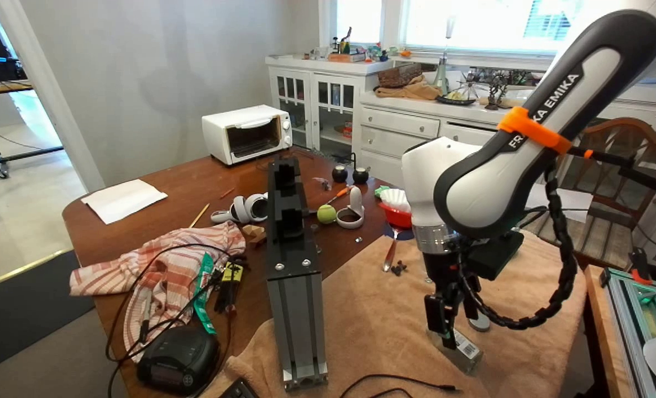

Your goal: Put the bottle upright then put the lid on the bottle

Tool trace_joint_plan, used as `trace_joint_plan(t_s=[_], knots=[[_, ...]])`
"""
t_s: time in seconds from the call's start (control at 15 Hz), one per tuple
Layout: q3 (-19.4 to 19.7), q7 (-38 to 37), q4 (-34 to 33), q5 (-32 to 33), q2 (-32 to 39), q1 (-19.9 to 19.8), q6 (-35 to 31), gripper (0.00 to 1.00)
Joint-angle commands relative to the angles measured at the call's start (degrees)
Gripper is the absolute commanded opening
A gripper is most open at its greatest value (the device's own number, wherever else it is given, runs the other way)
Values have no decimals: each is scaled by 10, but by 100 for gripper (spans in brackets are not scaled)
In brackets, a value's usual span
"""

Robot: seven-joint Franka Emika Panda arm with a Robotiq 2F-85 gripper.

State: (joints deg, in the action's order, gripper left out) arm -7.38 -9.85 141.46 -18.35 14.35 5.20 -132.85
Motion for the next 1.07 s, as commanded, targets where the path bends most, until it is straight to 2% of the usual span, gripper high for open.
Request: trace_joint_plan(t_s=[0.0, 0.53, 0.87, 1.0], knots=[[13, 26, -37, 4, 61, -10, -4, 100], [26, -8, -86, -6, 131, -12, -12, 100], [32, -29, -91, -8, 145, -15, -19, 100], [36, -40, -88, -8, 144, -13, -28, 87]])
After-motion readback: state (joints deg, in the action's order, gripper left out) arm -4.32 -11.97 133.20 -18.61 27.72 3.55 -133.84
